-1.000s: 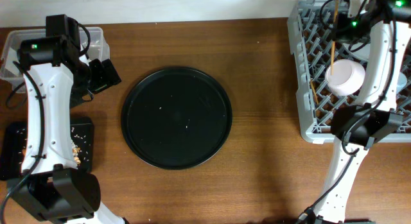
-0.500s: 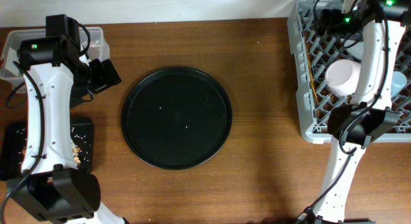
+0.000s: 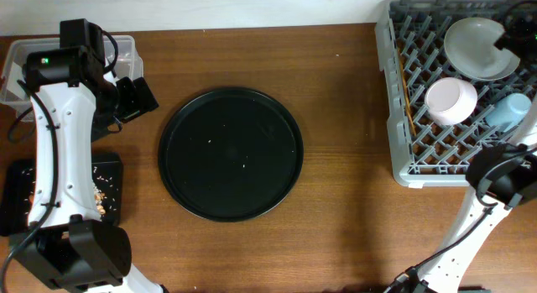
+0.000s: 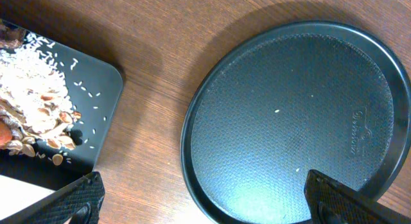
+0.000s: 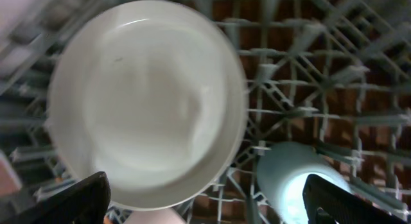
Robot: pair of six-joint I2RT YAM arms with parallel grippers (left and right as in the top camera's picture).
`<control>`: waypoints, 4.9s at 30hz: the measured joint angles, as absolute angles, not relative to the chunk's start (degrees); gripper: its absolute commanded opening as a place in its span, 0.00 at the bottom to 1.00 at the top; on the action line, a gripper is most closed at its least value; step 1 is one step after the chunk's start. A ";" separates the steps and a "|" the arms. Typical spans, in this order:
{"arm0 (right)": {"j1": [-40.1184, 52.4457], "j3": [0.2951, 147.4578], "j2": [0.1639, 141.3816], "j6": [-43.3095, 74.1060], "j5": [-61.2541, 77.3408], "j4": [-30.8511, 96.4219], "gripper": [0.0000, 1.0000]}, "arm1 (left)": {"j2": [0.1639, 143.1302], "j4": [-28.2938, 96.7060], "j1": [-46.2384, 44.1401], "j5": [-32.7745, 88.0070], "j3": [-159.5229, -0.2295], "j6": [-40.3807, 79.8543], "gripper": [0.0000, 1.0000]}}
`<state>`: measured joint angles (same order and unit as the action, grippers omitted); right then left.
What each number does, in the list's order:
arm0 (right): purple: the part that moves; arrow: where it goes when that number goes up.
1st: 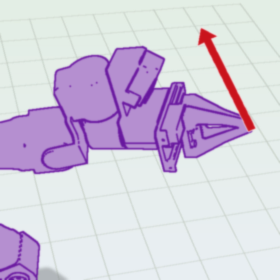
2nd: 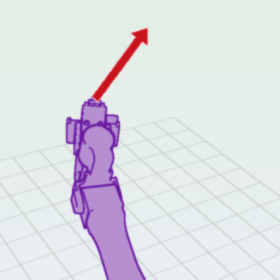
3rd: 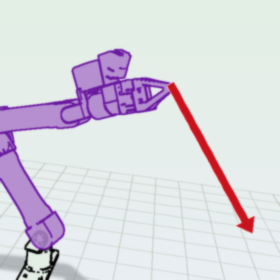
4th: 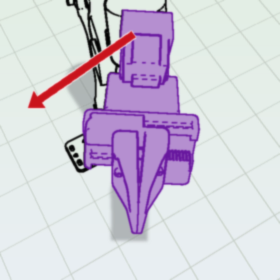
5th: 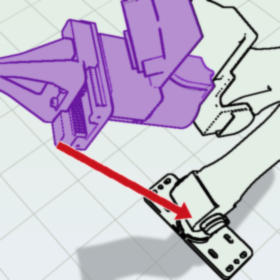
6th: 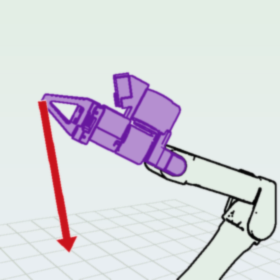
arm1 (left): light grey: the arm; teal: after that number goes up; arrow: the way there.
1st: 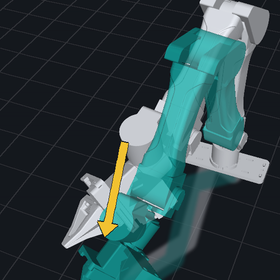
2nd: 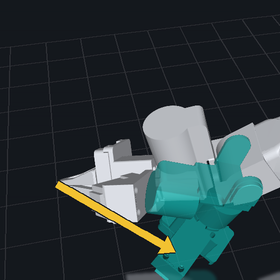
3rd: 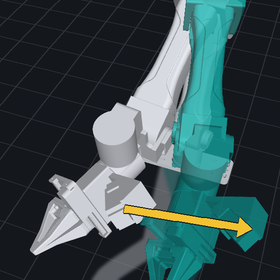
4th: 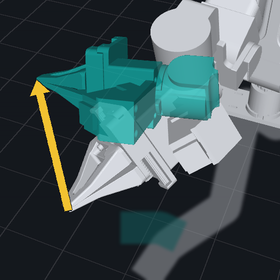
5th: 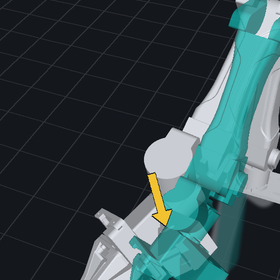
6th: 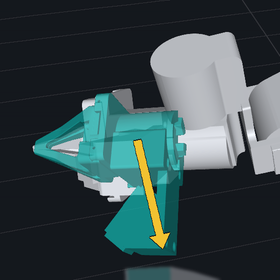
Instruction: Sort waste into correct bins and load items into the dishwasher rack
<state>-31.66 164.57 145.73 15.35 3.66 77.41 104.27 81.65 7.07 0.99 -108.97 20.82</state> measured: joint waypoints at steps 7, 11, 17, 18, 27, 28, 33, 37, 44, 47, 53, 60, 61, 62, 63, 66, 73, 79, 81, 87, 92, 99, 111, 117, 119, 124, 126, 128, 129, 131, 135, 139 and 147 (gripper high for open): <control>-33.10 155.00 145.71 17.80 4.05 73.08 0.82 | 104.27 81.65 7.07 0.99 -108.97 20.82 0.99; -32.05 152.00 145.71 17.63 5.41 70.81 0.70 | 104.27 81.62 7.07 0.99 -108.97 20.82 0.99; -30.26 151.87 145.71 17.12 6.50 69.91 0.66 | 104.27 81.65 7.07 0.99 -108.97 20.82 0.99; -30.00 151.63 145.71 17.15 6.50 69.78 0.66 | 104.27 81.65 7.07 0.99 -108.97 20.80 0.99; -29.15 146.06 145.71 19.59 3.40 69.73 0.50 | 104.27 81.65 7.07 0.99 -108.97 20.80 0.99; -29.15 146.02 145.71 19.68 3.25 69.69 0.39 | 104.27 81.62 7.07 0.99 -108.97 20.82 0.99; -29.19 146.04 145.69 19.86 2.57 70.11 0.21 | 104.27 81.65 7.07 1.02 -108.97 20.82 0.99; -29.26 147.92 145.69 20.10 2.76 71.26 0.10 | 104.27 81.65 7.07 0.99 -108.97 20.82 0.99; -29.30 157.60 145.69 20.36 3.01 75.77 0.04 | 104.27 81.65 7.07 0.99 -108.97 20.82 0.99; -29.58 165.01 145.69 17.98 2.09 76.97 0.04 | 104.27 81.62 7.07 0.99 -108.97 20.82 0.99; -29.63 169.16 145.29 9.47 -1.13 78.67 0.46 | 104.27 81.62 7.07 0.99 -108.97 20.82 0.99; -29.63 159.79 145.23 12.29 -0.80 76.95 0.46 | 104.27 81.62 7.07 0.99 -108.97 20.80 0.99; -29.63 157.58 145.23 12.36 -0.38 75.96 0.44 | 104.27 81.65 7.07 0.99 -108.97 20.82 0.99; -29.56 154.98 145.23 12.51 0.03 74.52 0.40 | 104.27 81.62 7.07 0.99 -108.97 20.82 0.99; -29.45 151.09 145.25 12.73 0.49 72.79 0.38 | 104.27 81.65 7.07 0.99 -108.97 20.82 0.99; -29.06 145.91 145.38 13.10 1.34 69.89 0.36 | 104.27 81.62 7.07 0.99 -108.97 20.80 0.99; -28.56 144.79 145.36 13.61 1.52 68.05 0.08 | 104.27 81.65 7.07 0.99 -108.97 20.82 0.99; -28.64 146.12 144.68 14.17 1.80 67.68 0.04 | 104.27 81.65 7.07 0.99 -108.97 20.80 0.99; -28.60 146.85 144.70 14.31 2.02 68.73 0.04 | 104.27 81.62 7.07 0.99 -108.97 20.82 0.99; -28.60 156.79 144.81 13.93 -0.71 74.19 0.04 | 104.27 81.65 7.07 1.02 -108.97 20.82 0.99; -28.38 167.26 144.70 8.64 -8.51 75.94 0.04 | 104.27 81.65 7.07 0.99 -108.97 20.80 0.99; -26.63 166.78 144.70 2.13 -16.01 72.58 0.04 | 104.27 81.65 7.07 0.99 -108.97 20.82 0.99; -18.83 166.06 144.70 -8.93 -22.94 63.96 0.04 | 104.27 81.65 7.07 0.99 -108.97 20.82 0.99; -18.33 166.06 145.77 -13.06 -24.84 62.30 0.04 | 104.27 81.65 7.07 0.99 -108.97 20.80 0.99; -18.33 165.77 146.91 -14.15 -25.04 61.87 0.04 | 104.27 81.65 7.07 0.99 -108.97 20.82 0.99; -18.33 161.88 147.96 -16.82 -25.61 60.36 0.04 | 104.27 81.65 7.07 0.99 -108.97 20.82 0.99; -18.22 161.53 148.27 -17.39 -25.87 60.31 0.04 | 104.27 81.65 7.07 0.99 -108.97 20.82 0.99; -18.02 161.40 148.27 -17.54 -27.62 59.51 0.04 | 104.27 81.65 7.07 0.99 -108.97 20.82 0.99; -17.82 161.40 148.27 -17.30 -28.73 59.07 0.04 | 104.27 81.65 7.07 0.99 -108.97 20.82 0.99; -17.50 161.38 148.27 -16.80 -30.74 58.57 0.04 | 104.27 81.65 7.07 0.99 -108.97 20.82 0.99; -17.06 161.38 148.24 -16.45 -33.23 58.24 0.04 | 104.27 81.65 7.07 0.99 -108.97 20.80 0.99; -16.82 161.38 147.96 -16.29 -32.95 58.28 0.04 | 104.27 81.62 7.07 0.99 -108.97 20.82 0.99; -14.31 160.24 147.59 -17.26 -33.04 58.50 0.04 | 104.27 81.65 7.07 0.99 -108.97 20.80 0.99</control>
<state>-14.31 160.24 147.59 -17.26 -33.04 58.50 104.27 81.65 7.07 0.99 -108.97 20.80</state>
